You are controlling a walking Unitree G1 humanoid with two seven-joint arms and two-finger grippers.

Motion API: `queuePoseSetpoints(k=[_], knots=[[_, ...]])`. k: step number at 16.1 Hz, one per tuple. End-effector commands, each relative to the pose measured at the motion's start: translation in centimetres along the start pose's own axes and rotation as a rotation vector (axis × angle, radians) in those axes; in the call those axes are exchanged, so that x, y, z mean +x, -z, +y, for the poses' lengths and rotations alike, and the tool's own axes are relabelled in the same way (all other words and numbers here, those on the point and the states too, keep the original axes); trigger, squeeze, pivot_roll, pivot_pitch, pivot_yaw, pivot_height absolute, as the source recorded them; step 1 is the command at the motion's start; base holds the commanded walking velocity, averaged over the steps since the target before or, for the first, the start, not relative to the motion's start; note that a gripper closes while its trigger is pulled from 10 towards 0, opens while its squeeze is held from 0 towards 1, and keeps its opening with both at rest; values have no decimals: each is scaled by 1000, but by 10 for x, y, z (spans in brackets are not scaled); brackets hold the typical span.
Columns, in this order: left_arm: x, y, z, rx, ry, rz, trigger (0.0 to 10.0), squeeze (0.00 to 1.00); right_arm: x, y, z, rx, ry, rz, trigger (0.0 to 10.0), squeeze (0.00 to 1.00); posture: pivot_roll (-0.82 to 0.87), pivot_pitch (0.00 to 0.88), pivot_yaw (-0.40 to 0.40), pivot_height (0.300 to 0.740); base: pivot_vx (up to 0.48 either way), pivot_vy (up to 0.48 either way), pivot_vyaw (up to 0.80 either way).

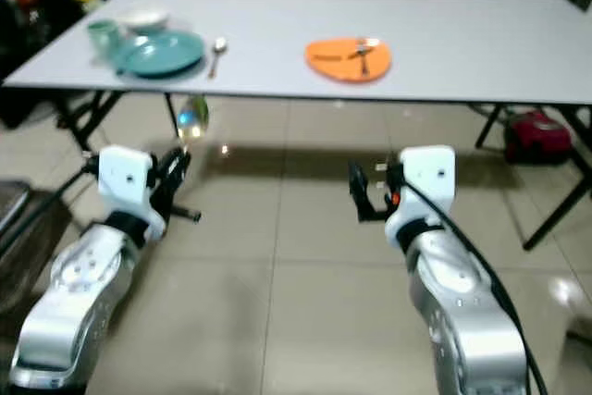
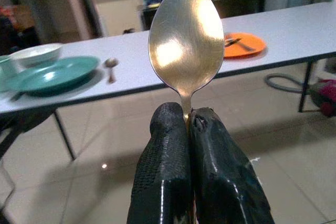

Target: Setting the table

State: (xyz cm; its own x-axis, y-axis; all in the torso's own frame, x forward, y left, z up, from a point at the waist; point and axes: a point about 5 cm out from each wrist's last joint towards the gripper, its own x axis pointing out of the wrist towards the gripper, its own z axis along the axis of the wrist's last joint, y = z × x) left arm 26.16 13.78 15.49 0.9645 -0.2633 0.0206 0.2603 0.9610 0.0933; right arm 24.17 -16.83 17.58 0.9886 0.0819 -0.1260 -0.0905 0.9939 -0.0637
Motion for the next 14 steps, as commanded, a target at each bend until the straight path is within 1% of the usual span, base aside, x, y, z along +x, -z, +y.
queuePoseSetpoints(k=[1, 4, 7, 12, 14], knots=[[2, -5, -8, -9, 31, -21, 10000, 0, 0, -1, -5, -4, 17, -1, 10000, 0, -18, 24, 51, 740, 379, 0, 0], [2, -5, -12, -20, 40, -25, 10000, 0, 1, -1, -4, -3, 8, 0, 10000, 0, -25, 41, 42, 740, 376, 0, 0], [0, -3, -13, -25, 51, -17, 10000, 0, -1, 0, -5, -5, 13, 12, 10000, 0, -27, 43, 44, 740, 379, 0, 0], [2, -4, -19, -31, 83, -19, 10000, 0, -5, 2, -7, -7, 26, 19, 10000, 0, -42, 43, 61, 740, 385, 0, -800], [1, -4, -21, -31, 92, -19, 10000, 0, -6, 3, -7, -6, 29, 23, 10000, 0, -43, 37, 64, 740, 382, 0, 0]])
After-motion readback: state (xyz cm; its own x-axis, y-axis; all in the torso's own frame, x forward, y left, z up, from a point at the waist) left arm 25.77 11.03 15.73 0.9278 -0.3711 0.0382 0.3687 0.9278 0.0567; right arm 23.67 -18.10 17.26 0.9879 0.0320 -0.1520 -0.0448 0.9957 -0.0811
